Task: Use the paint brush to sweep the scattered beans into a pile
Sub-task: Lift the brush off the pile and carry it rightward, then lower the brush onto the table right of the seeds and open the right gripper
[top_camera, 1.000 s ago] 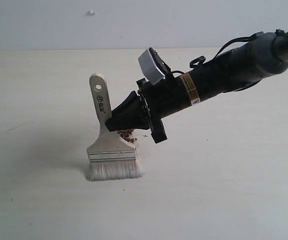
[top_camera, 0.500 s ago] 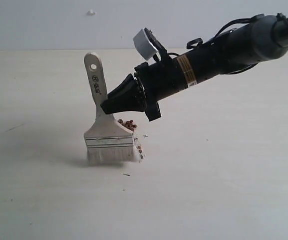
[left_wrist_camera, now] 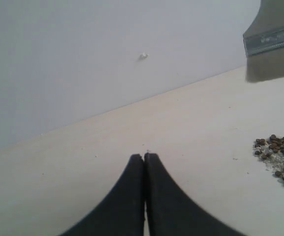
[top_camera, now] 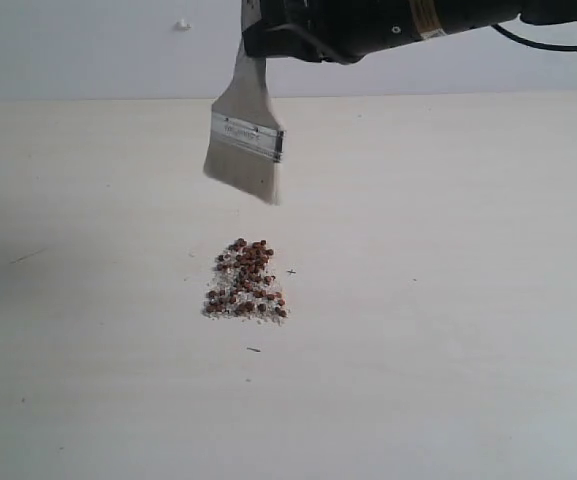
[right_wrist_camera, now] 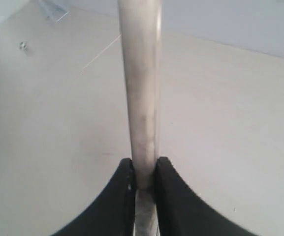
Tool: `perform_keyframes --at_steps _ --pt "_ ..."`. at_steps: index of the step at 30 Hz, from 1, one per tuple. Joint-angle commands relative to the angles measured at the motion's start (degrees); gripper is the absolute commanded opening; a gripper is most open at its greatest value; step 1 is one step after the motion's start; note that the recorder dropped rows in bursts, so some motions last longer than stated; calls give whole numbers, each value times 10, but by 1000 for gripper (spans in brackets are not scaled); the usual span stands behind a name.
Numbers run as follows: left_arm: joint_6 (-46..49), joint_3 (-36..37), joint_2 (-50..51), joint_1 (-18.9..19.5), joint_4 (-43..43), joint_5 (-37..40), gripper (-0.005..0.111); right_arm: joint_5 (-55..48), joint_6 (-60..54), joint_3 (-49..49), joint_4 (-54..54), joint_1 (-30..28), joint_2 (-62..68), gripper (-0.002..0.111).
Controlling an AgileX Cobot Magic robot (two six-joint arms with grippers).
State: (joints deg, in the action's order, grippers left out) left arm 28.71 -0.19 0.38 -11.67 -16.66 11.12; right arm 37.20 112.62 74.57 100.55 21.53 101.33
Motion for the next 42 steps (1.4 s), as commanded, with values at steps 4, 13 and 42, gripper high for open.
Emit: perform_keyframes --at_steps 4,13,42 --pt "0 2 -3 -2 1 0 0 -40 60 -5 -6 -2 -9 0" --pt "0 2 -3 -2 1 0 0 -352 -21 -5 -6 -2 -8 0" --pt "0 2 -3 -2 1 0 0 -988 -1589 -79 -1594 -132 -3 0"
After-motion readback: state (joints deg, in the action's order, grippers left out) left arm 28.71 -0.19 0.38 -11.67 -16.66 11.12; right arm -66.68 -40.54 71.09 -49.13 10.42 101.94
